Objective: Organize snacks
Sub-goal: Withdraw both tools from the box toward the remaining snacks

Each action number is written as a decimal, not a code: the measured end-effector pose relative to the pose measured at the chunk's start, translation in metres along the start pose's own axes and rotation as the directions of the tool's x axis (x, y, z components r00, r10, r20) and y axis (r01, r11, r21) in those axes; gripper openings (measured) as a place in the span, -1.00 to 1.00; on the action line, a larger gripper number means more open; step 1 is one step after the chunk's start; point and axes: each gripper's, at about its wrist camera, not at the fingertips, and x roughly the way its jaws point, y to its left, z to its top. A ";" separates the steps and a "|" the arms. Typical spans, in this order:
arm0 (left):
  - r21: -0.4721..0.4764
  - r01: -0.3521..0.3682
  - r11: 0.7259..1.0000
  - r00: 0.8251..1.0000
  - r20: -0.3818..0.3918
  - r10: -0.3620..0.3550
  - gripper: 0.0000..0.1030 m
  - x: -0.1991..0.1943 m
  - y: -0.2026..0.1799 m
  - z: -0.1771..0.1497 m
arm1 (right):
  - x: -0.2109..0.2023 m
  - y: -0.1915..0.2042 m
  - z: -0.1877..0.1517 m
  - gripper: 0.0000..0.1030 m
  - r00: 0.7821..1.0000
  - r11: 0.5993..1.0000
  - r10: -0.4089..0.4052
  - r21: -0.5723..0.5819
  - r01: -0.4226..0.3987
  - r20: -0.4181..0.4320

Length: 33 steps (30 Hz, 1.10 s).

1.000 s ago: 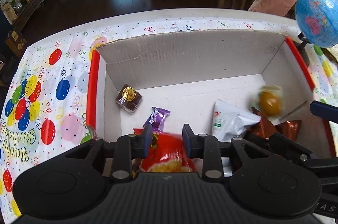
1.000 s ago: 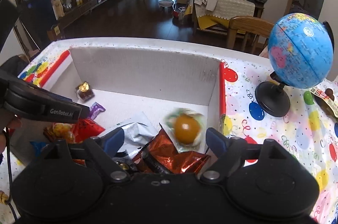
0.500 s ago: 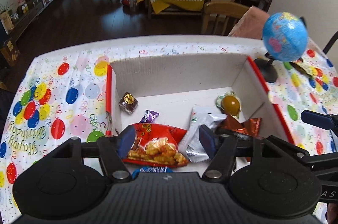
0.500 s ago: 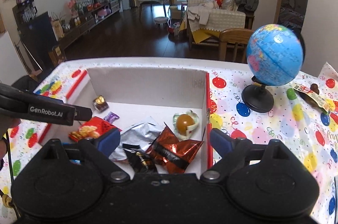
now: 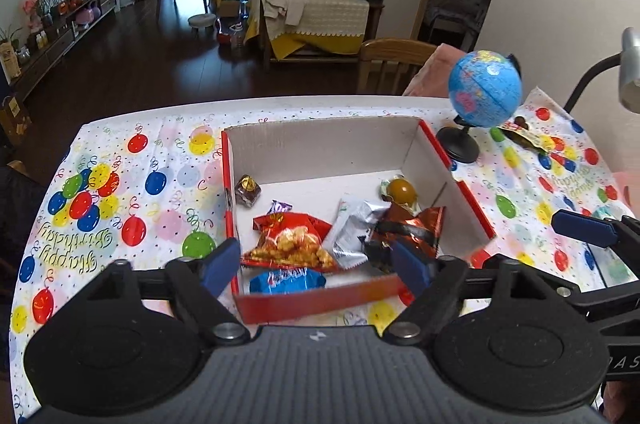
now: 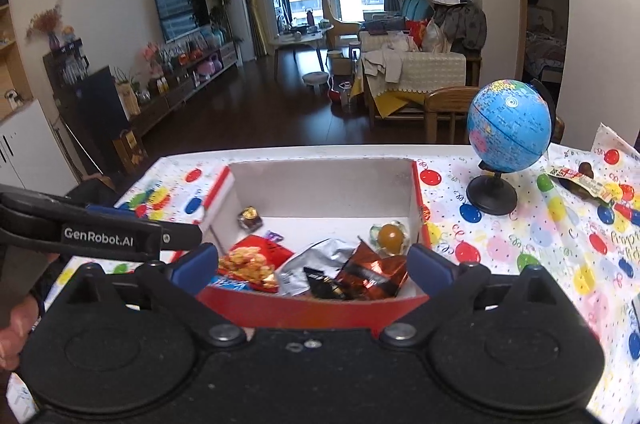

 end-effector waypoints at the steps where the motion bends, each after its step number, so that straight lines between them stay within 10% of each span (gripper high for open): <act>1: 0.002 0.002 1.000 1.000 0.007 -0.002 0.65 -0.006 0.000 -0.004 | -0.005 0.002 -0.003 0.97 1.000 1.000 0.001 0.003 -0.001 0.003; 14: -0.011 0.065 0.998 0.996 0.057 -0.065 0.94 -0.053 -0.002 -0.061 | -0.055 0.009 -0.057 0.99 0.998 0.995 -0.051 0.089 0.048 0.028; 33: 0.051 0.064 0.997 0.991 -0.124 -0.057 0.94 -0.005 -0.052 -0.138 | -0.060 -0.034 -0.145 0.99 0.971 0.956 -0.218 0.181 0.233 -0.096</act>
